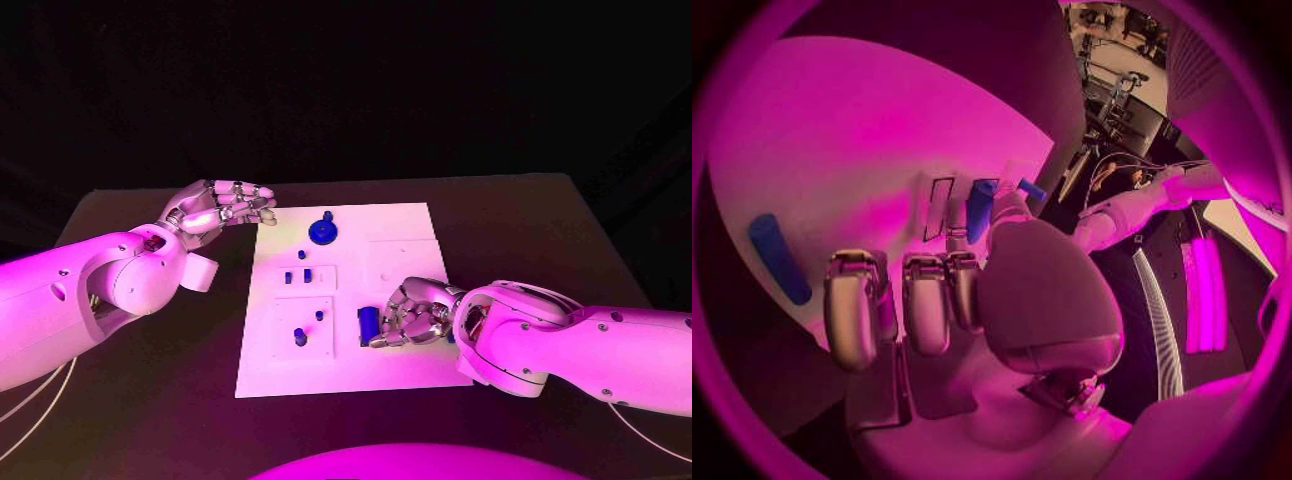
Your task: Assemble the parts on the task board
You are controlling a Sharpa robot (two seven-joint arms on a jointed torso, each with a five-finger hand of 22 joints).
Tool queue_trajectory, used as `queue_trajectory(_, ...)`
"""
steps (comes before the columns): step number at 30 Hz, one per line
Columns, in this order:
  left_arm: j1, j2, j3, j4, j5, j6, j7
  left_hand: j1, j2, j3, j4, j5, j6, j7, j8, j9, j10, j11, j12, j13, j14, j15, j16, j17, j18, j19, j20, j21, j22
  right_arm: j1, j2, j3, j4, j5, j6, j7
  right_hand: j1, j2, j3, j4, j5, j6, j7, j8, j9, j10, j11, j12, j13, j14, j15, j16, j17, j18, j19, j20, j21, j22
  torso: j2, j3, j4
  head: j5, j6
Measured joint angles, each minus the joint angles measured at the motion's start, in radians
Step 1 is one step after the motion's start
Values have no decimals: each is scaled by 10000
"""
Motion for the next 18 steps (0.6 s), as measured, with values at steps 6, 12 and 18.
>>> queue_trajectory(6, 0, 0, 0, -1, 0, 0, -4, 0, 0, 0, 0, 0, 0, 0, 0, 0, 0, 0, 0, 10, 0, 0, -63, 13, 0, 0, 0, 0, -10, -31, 63, 2, -73, -56, -45, -36, -158, 159, 39, 16, -1, 7, -7, 0, -16, 0, 0, 0, 0, 0, 0, 0, -1, 0, 0, 0, 0, 0, 2, -1, 0, 10, -11)
queue_trajectory(12, 0, -3, 0, -2, 0, 0, -6, 0, 0, 0, 0, 0, 0, 0, 0, 0, 0, 0, 0, 9, 0, 0, -63, 22, 0, 0, 0, 0, -10, -45, 78, 2, -92, -73, -74, -41, -280, 275, 39, 16, -1, 8, -7, 0, -24, 0, 0, 0, 0, 0, 0, 0, -1, 0, 0, 0, 39, -1, 2, -2, -1, 22, -12)
queue_trajectory(18, 0, -7, -1, -2, 0, 0, -9, 0, 0, 0, 0, 0, 0, 0, 0, 0, 0, 0, 0, 9, 0, 0, -63, 21, 0, 0, 0, 0, -9, -47, -100, 5, -12, -16, -99, 97, -434, 5, 39, 16, -1, 7, -7, 0, -39, 0, 0, 0, 0, 0, 0, 0, -1, 1, 0, 0, 39, -1, 2, -1, -5, 28, 2)
